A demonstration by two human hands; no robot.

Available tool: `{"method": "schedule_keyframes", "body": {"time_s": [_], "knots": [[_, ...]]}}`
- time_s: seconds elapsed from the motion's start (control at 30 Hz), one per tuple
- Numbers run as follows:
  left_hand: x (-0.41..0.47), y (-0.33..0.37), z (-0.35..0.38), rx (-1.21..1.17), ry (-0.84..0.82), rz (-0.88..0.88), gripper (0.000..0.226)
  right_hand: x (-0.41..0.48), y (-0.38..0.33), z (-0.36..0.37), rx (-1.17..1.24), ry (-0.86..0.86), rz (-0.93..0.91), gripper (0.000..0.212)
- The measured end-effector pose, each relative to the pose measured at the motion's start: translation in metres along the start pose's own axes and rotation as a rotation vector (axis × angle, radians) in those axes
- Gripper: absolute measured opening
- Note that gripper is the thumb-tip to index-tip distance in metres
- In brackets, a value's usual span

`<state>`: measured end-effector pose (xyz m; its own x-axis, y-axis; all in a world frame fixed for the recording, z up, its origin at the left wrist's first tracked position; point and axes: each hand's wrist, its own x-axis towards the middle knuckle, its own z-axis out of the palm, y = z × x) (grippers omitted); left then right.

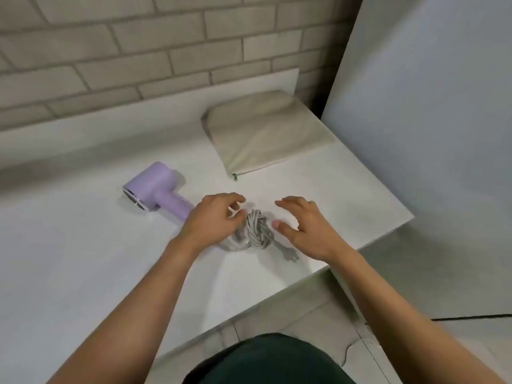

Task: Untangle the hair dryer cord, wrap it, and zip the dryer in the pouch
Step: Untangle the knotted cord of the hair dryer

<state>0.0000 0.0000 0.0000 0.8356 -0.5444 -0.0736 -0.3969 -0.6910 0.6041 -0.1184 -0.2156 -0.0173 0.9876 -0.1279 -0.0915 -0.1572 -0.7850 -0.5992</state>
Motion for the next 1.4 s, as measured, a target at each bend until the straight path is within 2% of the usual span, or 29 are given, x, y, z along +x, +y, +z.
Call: {"method": "schedule_keyframes", "body": {"time_s": [0.13,0.23,0.33,0.43,0.53,0.6,0.67,0.8,0.9,1.0,1.07,1.13,1.23,1.4], "knots": [[-0.011,-0.01,0.011,-0.027,-0.115,-0.067,0.052,-0.002,0.003,0.026,-0.002,-0.095,0.058,0.055],[-0.009,-0.003,0.014,-0.057,-0.13,-0.097,0.072,0.001,0.004,0.036,-0.001,-0.081,0.109,0.055],[-0.001,0.002,0.02,-0.07,-0.176,-0.12,0.084,0.002,0.002,0.041,-0.005,-0.092,0.151,0.045],[0.007,0.001,0.026,-0.121,-0.212,-0.111,0.065,0.0,0.0,0.041,0.011,-0.07,0.158,0.021],[0.01,-0.004,0.024,-0.238,-0.219,-0.112,0.047,-0.008,0.0,0.039,0.007,-0.085,0.201,0.022],[0.009,-0.011,0.021,-0.337,-0.221,-0.129,0.049,-0.015,-0.006,0.038,0.011,-0.088,0.247,0.03],[0.008,-0.02,0.02,-0.477,-0.235,-0.159,0.055,-0.022,-0.016,0.037,0.041,-0.035,0.271,0.026],[0.005,-0.028,0.013,-0.703,-0.273,-0.202,0.065,-0.039,-0.051,0.035,0.028,0.179,0.304,0.02],[-0.002,-0.027,0.007,-0.851,-0.297,-0.218,0.054,-0.049,-0.072,0.031,0.0,0.361,0.234,0.018],[-0.01,-0.025,0.003,-0.883,-0.268,-0.208,0.05,-0.053,-0.086,0.024,0.037,0.474,0.154,0.017],[-0.015,-0.024,0.003,-0.901,-0.227,-0.216,0.049,-0.054,-0.09,0.018,0.16,0.462,0.097,0.018],[-0.019,-0.022,0.004,-0.934,-0.162,-0.233,0.047,-0.056,-0.092,0.014,0.268,0.382,0.009,0.025],[-0.024,-0.017,0.004,-0.992,-0.072,-0.266,0.034,-0.055,-0.086,0.013,0.246,0.29,-0.119,0.03],[-0.038,-0.005,0.004,-1.084,0.062,-0.276,0.024,-0.047,-0.072,0.017,0.141,0.446,-0.363,0.022]]}}
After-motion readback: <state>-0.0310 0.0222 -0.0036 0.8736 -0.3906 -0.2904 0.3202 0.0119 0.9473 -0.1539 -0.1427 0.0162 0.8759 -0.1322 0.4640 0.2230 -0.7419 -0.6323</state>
